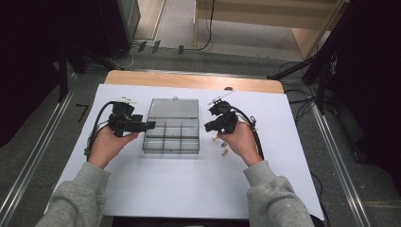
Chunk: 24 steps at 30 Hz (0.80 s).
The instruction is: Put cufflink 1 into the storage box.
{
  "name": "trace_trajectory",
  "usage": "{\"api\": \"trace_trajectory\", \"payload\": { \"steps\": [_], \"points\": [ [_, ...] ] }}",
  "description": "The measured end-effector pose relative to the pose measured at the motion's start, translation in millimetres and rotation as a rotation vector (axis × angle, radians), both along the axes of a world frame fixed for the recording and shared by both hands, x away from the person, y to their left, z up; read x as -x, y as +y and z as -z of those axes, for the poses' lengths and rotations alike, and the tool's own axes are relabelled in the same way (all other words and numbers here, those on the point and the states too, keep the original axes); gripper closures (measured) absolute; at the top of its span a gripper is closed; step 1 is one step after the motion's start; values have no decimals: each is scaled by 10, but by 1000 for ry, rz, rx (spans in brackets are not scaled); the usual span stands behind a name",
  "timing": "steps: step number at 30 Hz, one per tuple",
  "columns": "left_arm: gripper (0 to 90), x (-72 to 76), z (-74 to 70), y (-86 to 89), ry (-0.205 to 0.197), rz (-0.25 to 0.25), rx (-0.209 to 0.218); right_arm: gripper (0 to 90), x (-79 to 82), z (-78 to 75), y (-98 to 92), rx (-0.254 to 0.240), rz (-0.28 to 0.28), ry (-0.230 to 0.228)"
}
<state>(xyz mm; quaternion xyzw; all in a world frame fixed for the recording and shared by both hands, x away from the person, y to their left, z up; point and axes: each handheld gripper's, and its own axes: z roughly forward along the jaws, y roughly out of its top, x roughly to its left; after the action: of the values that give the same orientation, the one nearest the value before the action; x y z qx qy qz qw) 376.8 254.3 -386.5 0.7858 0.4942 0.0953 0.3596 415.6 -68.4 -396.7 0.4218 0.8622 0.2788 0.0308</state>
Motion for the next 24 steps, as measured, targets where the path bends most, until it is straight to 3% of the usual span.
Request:
{"api": "trace_trajectory", "payload": {
  "steps": [9, 24],
  "points": [
    [339, 1, -5, 10, -4, 1, 2, 854, 88, -81, 52, -26, -38, -43],
    [341, 4, -9, 12, -12, 8, 3, 855, 194, -81, 229, -54, -92, -39]
  ]
}}
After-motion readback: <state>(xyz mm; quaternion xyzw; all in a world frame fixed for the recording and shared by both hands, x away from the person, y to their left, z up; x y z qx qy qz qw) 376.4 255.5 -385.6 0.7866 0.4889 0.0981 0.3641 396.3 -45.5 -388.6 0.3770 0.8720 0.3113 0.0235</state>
